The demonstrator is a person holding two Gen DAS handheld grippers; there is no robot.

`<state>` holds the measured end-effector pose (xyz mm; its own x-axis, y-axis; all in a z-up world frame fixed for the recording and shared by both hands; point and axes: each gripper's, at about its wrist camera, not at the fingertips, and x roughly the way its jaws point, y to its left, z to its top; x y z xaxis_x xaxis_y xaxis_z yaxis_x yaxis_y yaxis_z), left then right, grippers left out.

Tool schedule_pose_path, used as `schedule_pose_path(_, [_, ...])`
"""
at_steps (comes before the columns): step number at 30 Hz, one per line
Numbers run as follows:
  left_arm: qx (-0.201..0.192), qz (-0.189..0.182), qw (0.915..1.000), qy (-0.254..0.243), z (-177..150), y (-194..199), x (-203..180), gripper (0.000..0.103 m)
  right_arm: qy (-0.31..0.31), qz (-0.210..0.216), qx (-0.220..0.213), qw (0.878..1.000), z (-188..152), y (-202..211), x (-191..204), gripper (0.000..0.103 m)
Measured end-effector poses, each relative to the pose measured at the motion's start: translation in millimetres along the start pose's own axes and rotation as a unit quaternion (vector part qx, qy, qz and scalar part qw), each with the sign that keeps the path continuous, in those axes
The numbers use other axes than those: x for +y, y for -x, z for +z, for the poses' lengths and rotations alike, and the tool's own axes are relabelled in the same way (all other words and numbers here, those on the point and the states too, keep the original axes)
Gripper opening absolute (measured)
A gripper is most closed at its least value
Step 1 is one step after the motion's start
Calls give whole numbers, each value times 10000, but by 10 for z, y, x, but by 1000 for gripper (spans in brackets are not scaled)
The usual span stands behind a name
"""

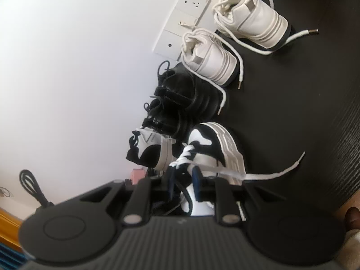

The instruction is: Lace up shoes with both hands

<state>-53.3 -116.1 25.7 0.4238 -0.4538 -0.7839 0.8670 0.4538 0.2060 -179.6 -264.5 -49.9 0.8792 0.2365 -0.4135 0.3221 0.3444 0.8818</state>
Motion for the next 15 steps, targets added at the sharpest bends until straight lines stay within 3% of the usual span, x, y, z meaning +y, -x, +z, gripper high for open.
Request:
schedule_pose_path(4, [126,-48,9999,-19,50,-43,10,30,32,-11,-24,10000,-12,20,19,18])
schedule_pose_path(9, [306,-132,9994,-7,111,-94,34,30,-42,-14,-109,9999,-17,74,-16,18])
schedule_pose_path(15, [444,-138,9989,-5,149,-145,10,11,-91,18,-185,9998,-14,112,-39,18])
